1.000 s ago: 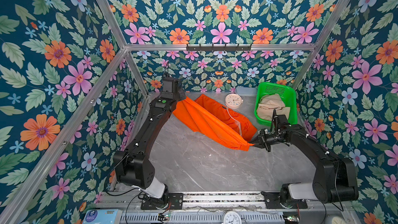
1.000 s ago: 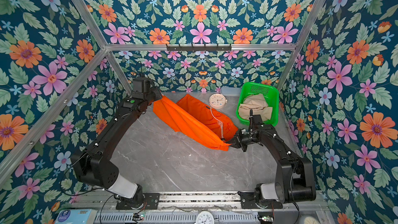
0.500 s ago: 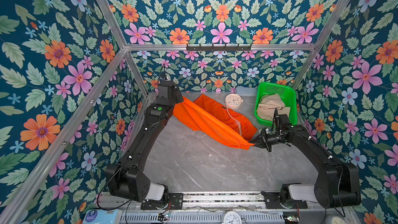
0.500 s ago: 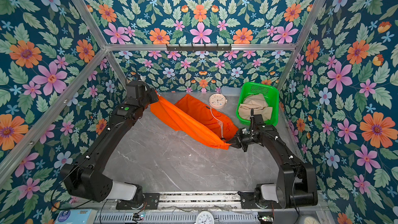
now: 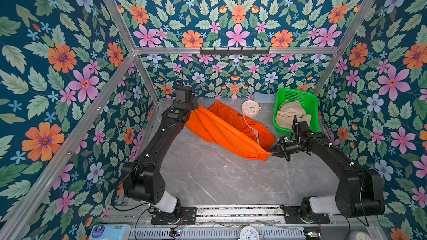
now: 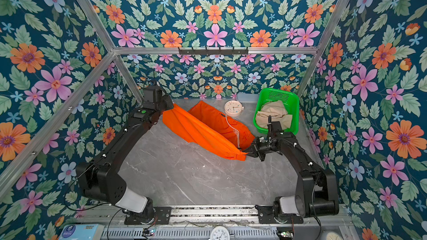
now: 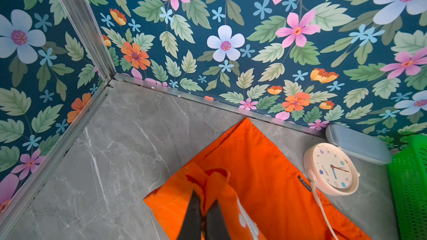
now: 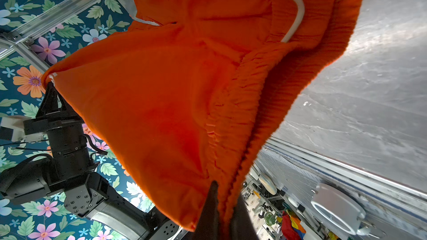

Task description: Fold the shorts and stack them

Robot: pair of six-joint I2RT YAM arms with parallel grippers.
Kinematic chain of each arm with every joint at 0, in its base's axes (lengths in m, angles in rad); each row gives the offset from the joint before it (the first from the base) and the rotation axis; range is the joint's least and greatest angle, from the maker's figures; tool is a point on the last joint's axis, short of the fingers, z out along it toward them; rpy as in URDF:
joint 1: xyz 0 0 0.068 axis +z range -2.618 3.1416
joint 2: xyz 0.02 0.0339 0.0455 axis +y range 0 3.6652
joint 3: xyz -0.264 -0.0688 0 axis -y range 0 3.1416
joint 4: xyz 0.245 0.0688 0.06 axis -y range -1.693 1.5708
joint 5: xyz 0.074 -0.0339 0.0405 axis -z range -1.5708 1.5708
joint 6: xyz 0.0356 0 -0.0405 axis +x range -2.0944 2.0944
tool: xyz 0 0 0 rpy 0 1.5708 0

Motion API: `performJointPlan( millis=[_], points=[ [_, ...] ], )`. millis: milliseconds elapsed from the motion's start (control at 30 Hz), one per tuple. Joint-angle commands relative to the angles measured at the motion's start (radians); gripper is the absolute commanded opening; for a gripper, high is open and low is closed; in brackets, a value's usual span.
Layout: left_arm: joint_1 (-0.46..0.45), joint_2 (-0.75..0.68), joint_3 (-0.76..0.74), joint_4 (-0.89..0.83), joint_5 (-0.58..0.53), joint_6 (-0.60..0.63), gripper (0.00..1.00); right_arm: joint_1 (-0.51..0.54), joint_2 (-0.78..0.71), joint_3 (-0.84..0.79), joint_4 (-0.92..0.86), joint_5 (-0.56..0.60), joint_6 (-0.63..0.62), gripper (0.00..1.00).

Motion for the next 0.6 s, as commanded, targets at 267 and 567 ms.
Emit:
performJointPlan(
  millis=[267,567],
  points=[
    [0.003,0.206,0.130,0.076,-0.048,0.039,0.00,-0.029,0.102,0.020,-0.016,-0.025,-0.048,0.02],
    [0.003,0.411,0.292,0.096,0.010,0.023,0.00,-0.078,0.179,0.015,0.038,-0.051,-0.034,0.03]
  ],
)
